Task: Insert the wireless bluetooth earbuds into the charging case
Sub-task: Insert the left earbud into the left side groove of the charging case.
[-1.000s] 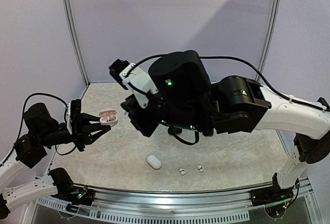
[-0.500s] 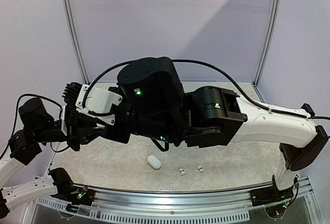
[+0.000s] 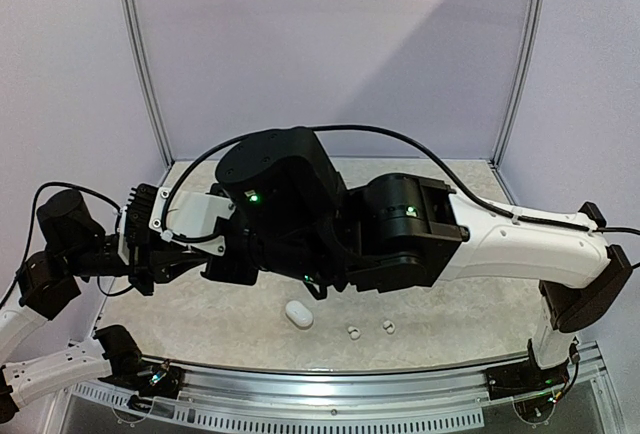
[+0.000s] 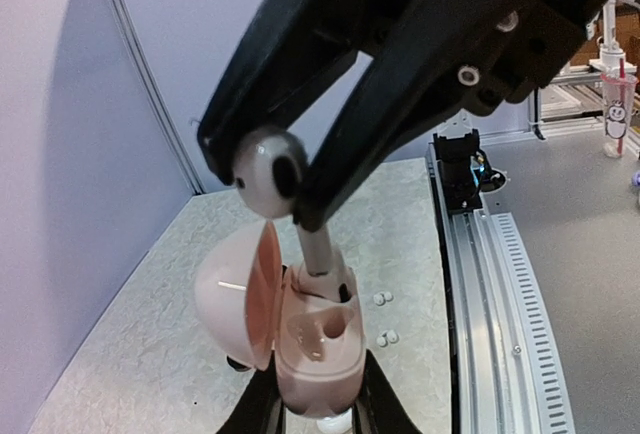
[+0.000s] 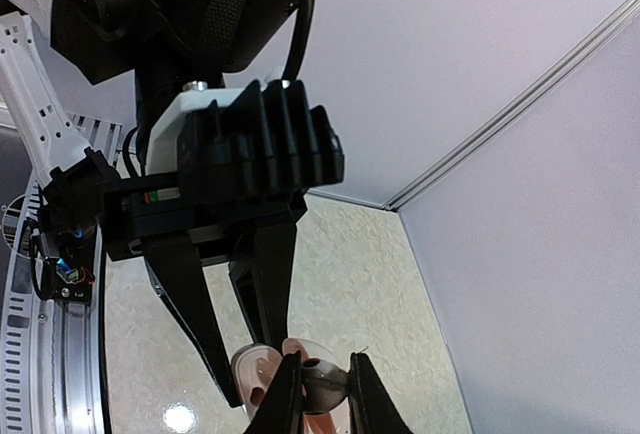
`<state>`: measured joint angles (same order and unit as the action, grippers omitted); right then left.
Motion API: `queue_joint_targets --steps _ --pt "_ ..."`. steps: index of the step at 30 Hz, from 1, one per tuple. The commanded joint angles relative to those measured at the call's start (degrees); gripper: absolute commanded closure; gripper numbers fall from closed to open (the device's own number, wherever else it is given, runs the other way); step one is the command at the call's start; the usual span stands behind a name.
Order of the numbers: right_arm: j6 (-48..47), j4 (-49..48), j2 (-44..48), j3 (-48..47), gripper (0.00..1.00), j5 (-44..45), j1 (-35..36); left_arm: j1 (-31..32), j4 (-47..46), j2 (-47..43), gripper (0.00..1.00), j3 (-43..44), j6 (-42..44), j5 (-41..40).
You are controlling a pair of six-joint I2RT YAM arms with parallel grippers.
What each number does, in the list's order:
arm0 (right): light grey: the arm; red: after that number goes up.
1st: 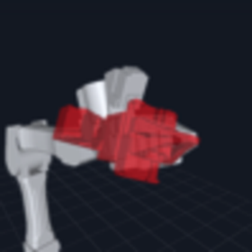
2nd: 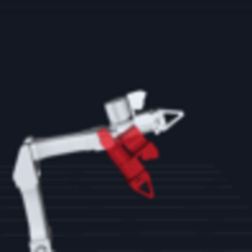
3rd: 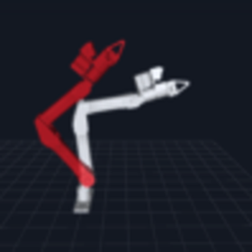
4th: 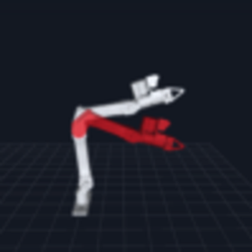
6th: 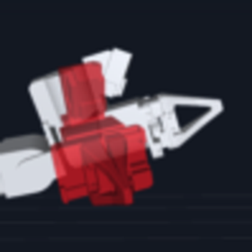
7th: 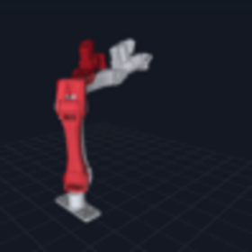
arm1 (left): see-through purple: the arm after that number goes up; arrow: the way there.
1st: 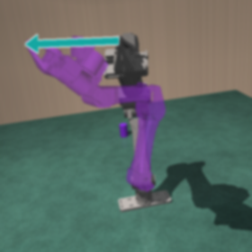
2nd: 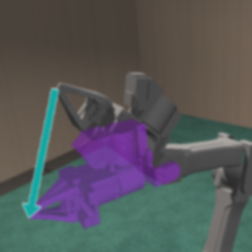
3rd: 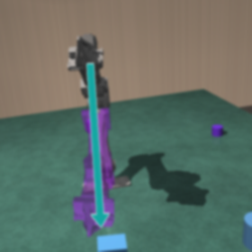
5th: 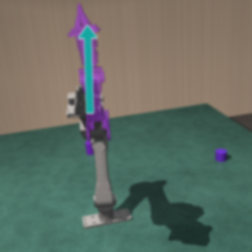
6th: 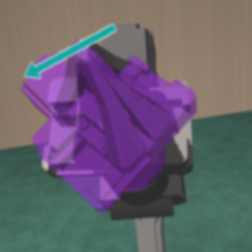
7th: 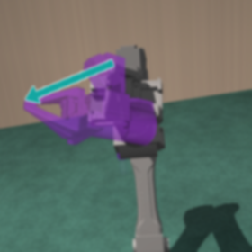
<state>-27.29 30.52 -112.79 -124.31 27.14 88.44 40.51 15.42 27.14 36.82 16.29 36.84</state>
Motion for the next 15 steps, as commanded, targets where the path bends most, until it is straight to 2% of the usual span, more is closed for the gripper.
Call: queue_joint_targets --steps 1,15 --pt "-0.04 1.66 -1.32 0.13 1.00 1.12 0.19 0.36 -1.02 0.64 1.00 0.80 -1.51 0.35" --pt "0.56 3.41 -2.52 0.29 1.00 -0.06 0.24 0.36 -1.68 0.81 1.00 0.71 -2.96 0.10"
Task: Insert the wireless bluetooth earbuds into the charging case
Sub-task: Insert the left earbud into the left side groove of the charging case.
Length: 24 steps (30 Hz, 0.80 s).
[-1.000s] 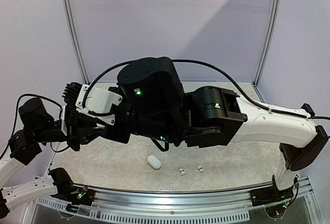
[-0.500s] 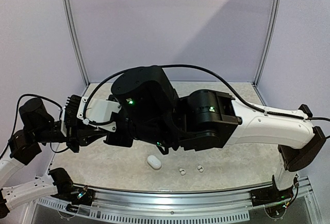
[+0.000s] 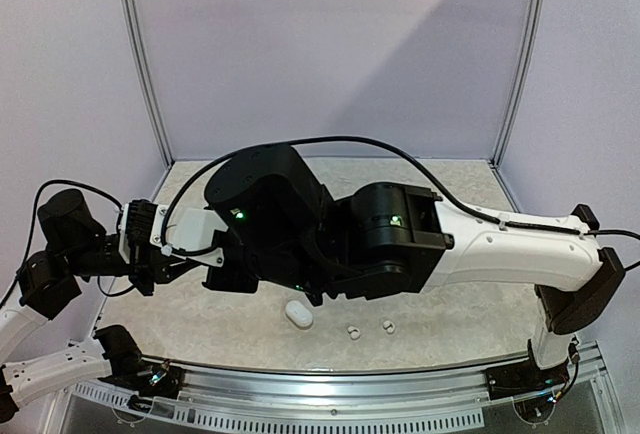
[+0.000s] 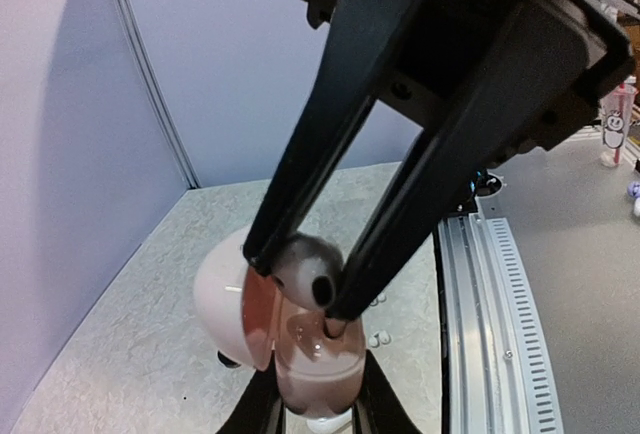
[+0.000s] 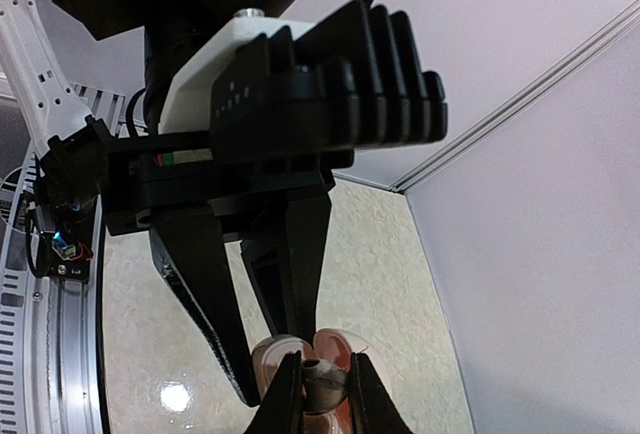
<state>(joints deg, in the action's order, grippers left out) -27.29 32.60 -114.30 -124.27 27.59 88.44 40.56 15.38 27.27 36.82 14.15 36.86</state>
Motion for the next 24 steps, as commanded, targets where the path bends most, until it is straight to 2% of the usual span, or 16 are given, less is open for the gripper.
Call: queue_joint_targets --steps 1,6,16,21,24 --pt "0.61 1.44 -1.08 0.25 1.00 -0.48 0.24 0.31 -1.65 0.68 1.00 0.71 -0.87 0.06" --pt "0.66 2.96 -1.49 0.24 0.99 0.48 0.24 0.31 -1.82 0.68 1.00 0.71 -1.03 -0.03" --pt "-0.41 3.80 -2.59 -0.03 0.81 2.07 0.27 0.32 -2.74 0.27 1.00 0.55 -2.30 0.67" --pt "-1.01 3.68 -2.55 -0.35 0.69 2.31 0.24 0.31 -3.26 0.26 1.00 0.27 -2.67 1.02" --pt "-0.95 3.67 -2.56 -0.67 0.66 2.29 0.25 0.31 -3.31 0.29 1.00 0.19 -2.68 1.06"
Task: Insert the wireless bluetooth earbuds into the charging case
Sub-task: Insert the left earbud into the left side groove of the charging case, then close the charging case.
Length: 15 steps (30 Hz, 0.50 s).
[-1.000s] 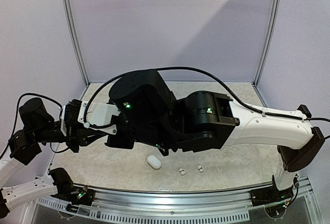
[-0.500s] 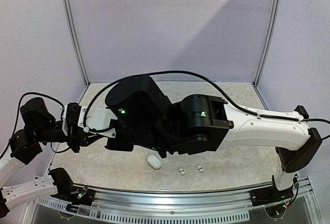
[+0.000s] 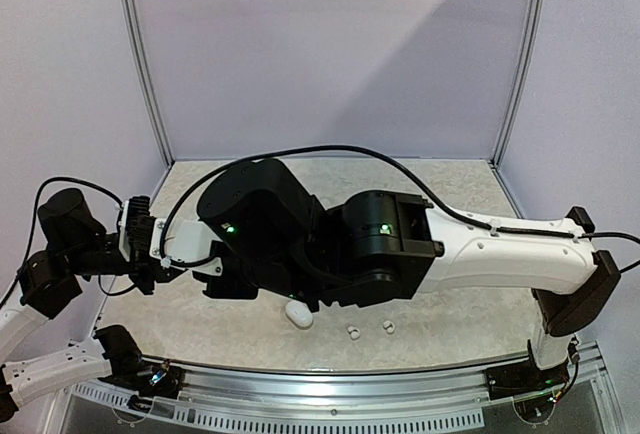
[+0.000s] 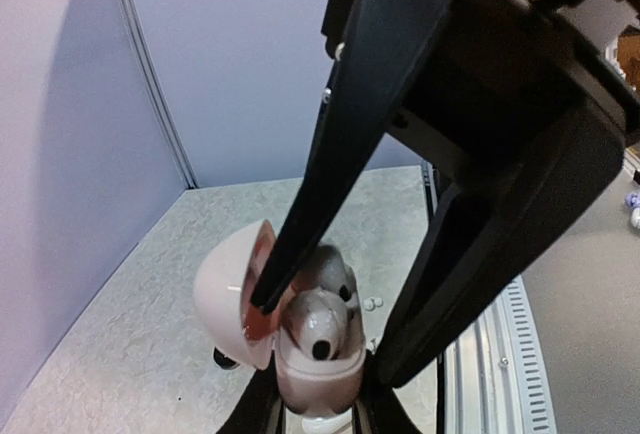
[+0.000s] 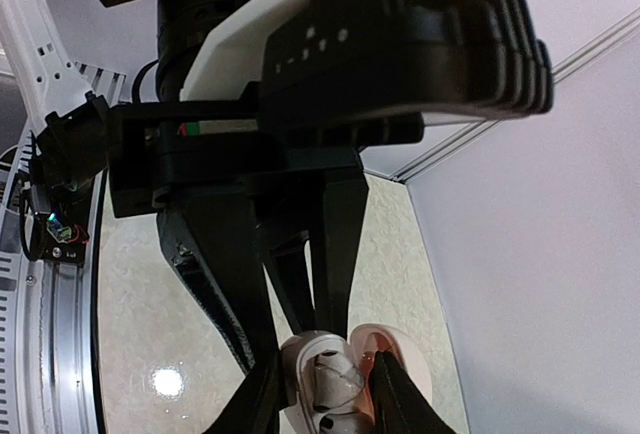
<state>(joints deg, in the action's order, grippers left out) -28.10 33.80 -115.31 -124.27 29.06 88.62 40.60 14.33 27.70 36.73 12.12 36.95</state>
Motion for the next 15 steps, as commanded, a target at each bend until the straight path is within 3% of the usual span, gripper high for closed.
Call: queue_joint_targets --steps 1,11,15 --pt "-0.12 2.44 -1.58 -0.91 0.65 0.76 0.06 0.27 -2.21 -0.17 1.00 0.21 -0.75 0.97" --pt "4.07 -5.84 4.25 -2.83 0.58 -5.47 0.07 0.18 -1.42 -0.05 1.00 -2.35 -1.52 -4.42" --pt "12.38 -7.10 7.22 -2.80 0.55 -8.06 -1.38 0.09 -0.16 0.15 1.00 -2.39 2.60 -4.71"
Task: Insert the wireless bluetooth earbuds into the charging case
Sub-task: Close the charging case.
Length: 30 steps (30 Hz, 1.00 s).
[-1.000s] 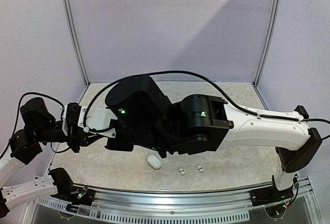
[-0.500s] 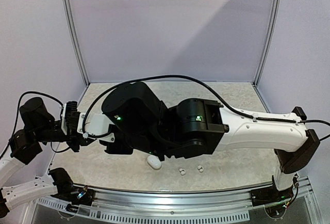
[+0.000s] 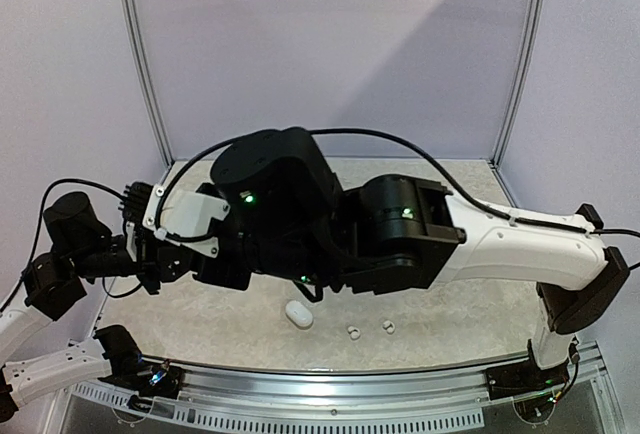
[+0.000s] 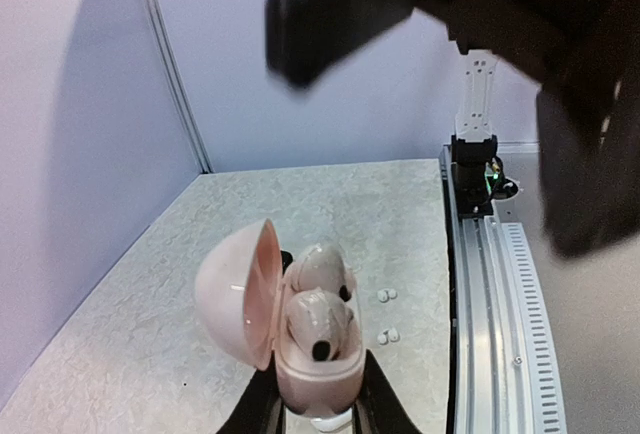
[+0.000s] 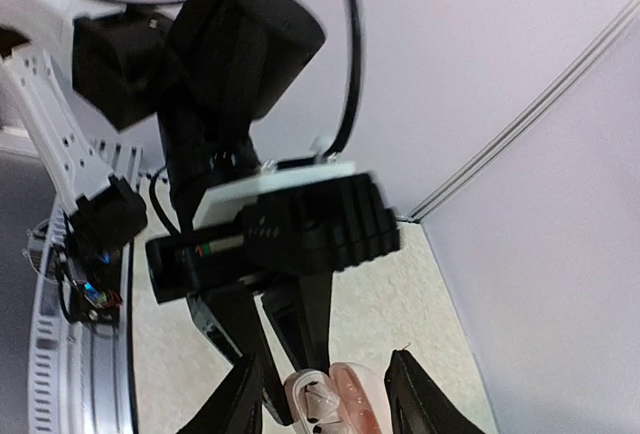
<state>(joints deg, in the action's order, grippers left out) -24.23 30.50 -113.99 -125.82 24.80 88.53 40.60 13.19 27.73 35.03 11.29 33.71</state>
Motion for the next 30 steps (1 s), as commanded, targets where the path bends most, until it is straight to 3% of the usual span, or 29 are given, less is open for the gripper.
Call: queue_joint_targets --steps 1,8,13,21,30 --pt "11.20 -3.30 6.22 -1.19 0.55 -3.61 -2.32 0.09 1.63 0.18 1.00 -0.51 4.91 -0.68" --pt "36.87 8.82 4.39 -1.45 0.70 -1.80 -10.01 0.18 8.27 -0.33 1.00 1.73 17.92 1.75" --pt "38.26 11.37 0.54 -2.73 0.76 -5.37 -10.07 0.27 9.87 -0.74 1.00 2.30 22.28 -0.05" --pt "35.88 11.85 -2.45 -3.14 0.82 -19.04 -9.48 0.27 8.52 -0.35 1.00 2.50 21.08 -1.03" --pt "32.30 12.69 -0.25 -1.08 0.84 -19.08 -7.43 0.27 7.68 -0.35 1.00 2.06 18.71 -1.73"
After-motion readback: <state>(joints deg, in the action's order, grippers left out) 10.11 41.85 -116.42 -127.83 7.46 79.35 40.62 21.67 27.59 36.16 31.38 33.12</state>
